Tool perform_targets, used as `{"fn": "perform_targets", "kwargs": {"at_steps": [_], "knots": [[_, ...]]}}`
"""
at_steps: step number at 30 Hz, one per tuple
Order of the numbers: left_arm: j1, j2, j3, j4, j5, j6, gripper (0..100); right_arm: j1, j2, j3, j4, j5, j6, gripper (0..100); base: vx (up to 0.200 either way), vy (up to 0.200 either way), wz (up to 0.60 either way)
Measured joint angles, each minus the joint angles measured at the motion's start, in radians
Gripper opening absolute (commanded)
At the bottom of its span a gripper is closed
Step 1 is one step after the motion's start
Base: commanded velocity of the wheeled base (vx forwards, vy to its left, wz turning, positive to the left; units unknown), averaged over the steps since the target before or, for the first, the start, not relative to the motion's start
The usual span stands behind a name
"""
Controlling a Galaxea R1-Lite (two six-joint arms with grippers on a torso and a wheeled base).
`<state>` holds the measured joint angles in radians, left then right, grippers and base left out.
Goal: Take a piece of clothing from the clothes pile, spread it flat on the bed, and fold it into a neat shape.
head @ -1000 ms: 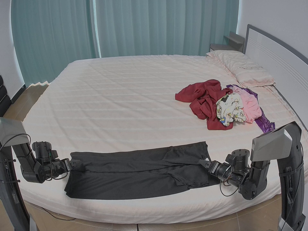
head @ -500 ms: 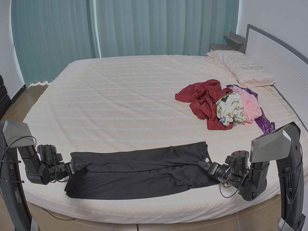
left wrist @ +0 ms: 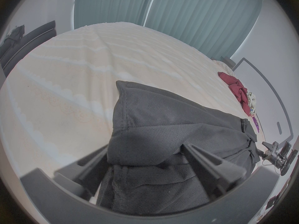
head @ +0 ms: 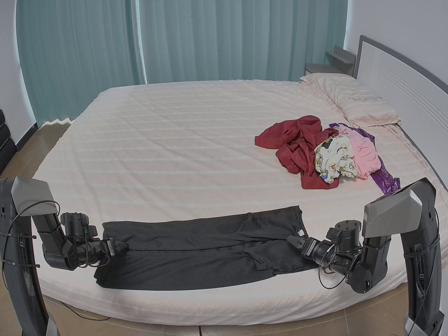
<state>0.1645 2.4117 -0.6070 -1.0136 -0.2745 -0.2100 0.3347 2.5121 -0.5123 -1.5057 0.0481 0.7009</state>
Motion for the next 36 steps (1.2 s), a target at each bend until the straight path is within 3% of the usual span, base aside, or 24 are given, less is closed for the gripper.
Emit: {"fn": "perform_targets", "kwargs": {"at_steps": [19,30,36], "knots": [[0.014,-0.038,0.022,0.009,0.011,-0.001,0,-0.004,0.0,0.0,0.0,0.001,0.0,100,0.0,0.0,0.0],[0.106,-0.084,0.026,0.016,0.011,0.001,0,-0.005,0.0,-0.001,0.0,0.0,0.0,100,0.0,0.0,0.0],[0.183,-0.119,0.011,0.097,-0.017,0.003,0,-0.007,0.0,-0.001,0.0,0.001,0.0,100,0.0,0.0,0.0]]}}
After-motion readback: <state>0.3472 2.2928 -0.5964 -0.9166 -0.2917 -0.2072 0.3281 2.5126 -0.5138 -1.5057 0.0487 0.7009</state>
